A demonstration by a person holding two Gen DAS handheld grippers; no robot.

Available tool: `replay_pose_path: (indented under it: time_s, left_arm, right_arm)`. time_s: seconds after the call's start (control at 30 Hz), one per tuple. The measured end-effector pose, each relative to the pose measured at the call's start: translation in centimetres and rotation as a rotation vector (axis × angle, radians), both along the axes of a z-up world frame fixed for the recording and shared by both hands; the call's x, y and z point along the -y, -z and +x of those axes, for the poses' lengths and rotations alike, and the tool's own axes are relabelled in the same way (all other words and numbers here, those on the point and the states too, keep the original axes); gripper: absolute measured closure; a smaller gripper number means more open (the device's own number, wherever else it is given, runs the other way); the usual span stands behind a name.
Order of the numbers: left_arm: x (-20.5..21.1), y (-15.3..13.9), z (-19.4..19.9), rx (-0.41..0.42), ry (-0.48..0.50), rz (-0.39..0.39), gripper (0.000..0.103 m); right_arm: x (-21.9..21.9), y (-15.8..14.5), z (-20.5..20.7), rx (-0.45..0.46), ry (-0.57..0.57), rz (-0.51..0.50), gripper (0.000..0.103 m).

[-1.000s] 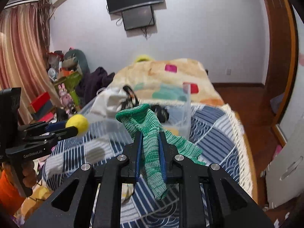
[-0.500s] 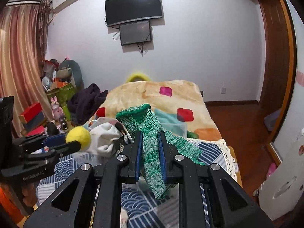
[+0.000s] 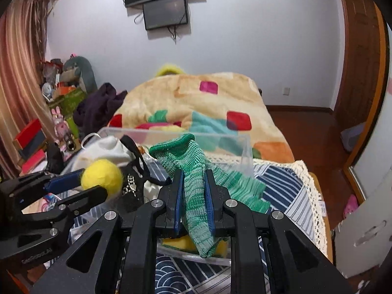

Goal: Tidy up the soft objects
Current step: 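Drop the glove and the yellow ball into the clear box from both grippers, then grasp the floral cloth scrunchie from the bed with the right gripper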

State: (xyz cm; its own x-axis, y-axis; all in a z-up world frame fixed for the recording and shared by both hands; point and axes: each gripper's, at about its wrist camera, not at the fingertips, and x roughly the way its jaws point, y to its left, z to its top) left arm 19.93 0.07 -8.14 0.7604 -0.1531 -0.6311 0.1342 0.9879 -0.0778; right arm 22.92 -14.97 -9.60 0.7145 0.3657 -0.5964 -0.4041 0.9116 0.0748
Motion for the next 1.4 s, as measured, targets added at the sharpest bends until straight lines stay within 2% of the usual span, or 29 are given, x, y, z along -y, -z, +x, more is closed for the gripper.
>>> replay_pose_path:
  time_s: [0.3,0.37,0.43,0.53,0.67,0.87,1.03,1.2,1.4]
  left_arm:
    - [0.1,0.7,0.4,-0.012,-0.006,0.036,0.064]
    - [0.0,0.8,0.5,-0.021,-0.014,0.022,0.061]
    - [-0.2,0.9,0.4,-0.026,-0.017,0.010,0.060]
    - [-0.3,1.0,0.1,-0.033,-0.016,0.017,0.059]
    - [-0.6,0.7,-0.7,-0.036,-0.011,0.008,0.055]
    - [-0.9,-0.8,-3.2,-0.003,0.002,-0.004,0.047]
    - [-1.5,-2.0,-5.6,0.033,0.009,-0.012,0.039]
    - [-2.1,-1.9,-7.5,0.033,0.009,-0.003,0.036]
    - [-2.5,-0.5,-9.5,0.015,-0.002,0.025,0.035]
  right_arm:
    - [-0.1,1.0,0.2,-0.043,-0.018,-0.044,0.083]
    - [0.0,0.6,0.0,-0.049,-0.026,-0.038,0.072]
    - [0.0,0.3,-0.5,-0.038,-0.037,-0.036,0.049]
    - [-0.3,-0.2,-1.7,0.021,-0.037,-0.059,0.035]
    - [-0.3,-0.7,-3.2,0.067,-0.039,-0.091,0.032]
    - [0.4,-1.7,-4.5,0.091,-0.053,-0.054,0.031]
    - [1.2,-2.0,-6.1,0.112,-0.071,-0.024,0.021]
    - [0.8,-0.6,-7.2,0.066,-0.112,-0.020,0.021]
    - [-0.5,2.5,-8.5,-0.040,-0.177,-0.033,0.021]
